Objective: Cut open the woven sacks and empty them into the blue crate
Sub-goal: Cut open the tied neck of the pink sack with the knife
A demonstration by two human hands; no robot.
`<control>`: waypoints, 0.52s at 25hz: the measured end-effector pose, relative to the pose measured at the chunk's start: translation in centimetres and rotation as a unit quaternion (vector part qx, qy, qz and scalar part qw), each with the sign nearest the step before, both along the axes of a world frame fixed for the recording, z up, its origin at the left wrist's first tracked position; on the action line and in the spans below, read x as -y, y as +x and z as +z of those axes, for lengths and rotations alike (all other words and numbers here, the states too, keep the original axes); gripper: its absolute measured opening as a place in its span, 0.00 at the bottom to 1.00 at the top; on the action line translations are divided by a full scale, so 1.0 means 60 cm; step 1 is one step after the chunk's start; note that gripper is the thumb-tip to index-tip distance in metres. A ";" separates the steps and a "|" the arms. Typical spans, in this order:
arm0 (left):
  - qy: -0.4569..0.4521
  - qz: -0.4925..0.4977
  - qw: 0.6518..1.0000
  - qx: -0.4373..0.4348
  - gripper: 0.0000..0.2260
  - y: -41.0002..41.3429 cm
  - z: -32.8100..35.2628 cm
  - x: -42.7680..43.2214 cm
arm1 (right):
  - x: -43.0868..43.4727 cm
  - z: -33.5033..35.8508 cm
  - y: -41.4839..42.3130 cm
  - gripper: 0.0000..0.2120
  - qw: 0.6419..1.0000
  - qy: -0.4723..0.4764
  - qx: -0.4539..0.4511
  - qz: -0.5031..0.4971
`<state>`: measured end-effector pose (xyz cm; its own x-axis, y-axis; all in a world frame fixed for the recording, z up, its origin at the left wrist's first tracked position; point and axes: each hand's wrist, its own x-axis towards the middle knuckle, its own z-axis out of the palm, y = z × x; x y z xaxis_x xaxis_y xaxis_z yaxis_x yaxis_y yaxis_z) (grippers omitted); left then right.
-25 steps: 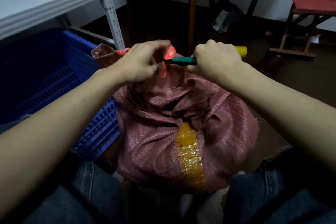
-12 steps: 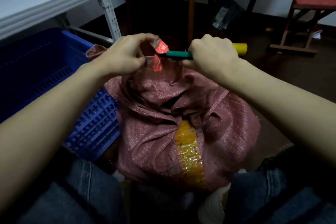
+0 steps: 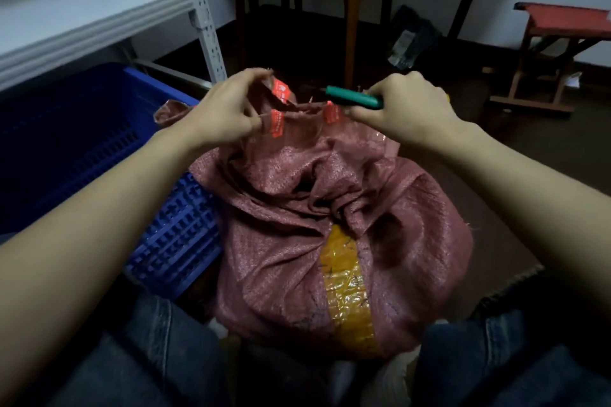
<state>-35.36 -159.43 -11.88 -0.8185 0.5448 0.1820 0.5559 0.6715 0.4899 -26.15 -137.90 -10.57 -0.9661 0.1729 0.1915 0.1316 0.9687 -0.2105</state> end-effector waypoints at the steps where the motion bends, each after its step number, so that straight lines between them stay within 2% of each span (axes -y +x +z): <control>1: 0.010 -0.003 1.000 0.007 0.31 -0.002 -0.001 0.002 | -0.001 0.003 -0.003 0.21 0.995 -0.096 -0.011 -0.004; 3: 0.025 -0.006 1.000 0.017 0.32 -0.003 -0.003 0.001 | -0.002 0.002 -0.009 0.17 0.962 -0.268 -0.026 -0.033; 5: 0.046 -0.011 0.999 0.026 0.32 0.000 -0.002 -0.008 | -0.001 -0.012 -0.019 0.14 0.931 -0.358 -0.043 -0.058; 7: 0.074 -0.022 0.996 0.046 0.32 0.004 0.000 -0.018 | 0.002 -0.022 -0.031 0.15 0.915 -0.392 -0.074 -0.059; 13: 0.133 -0.085 0.983 0.096 0.32 0.030 0.013 -0.041 | 0.014 -0.020 -0.040 0.14 0.906 -0.407 -0.113 -0.006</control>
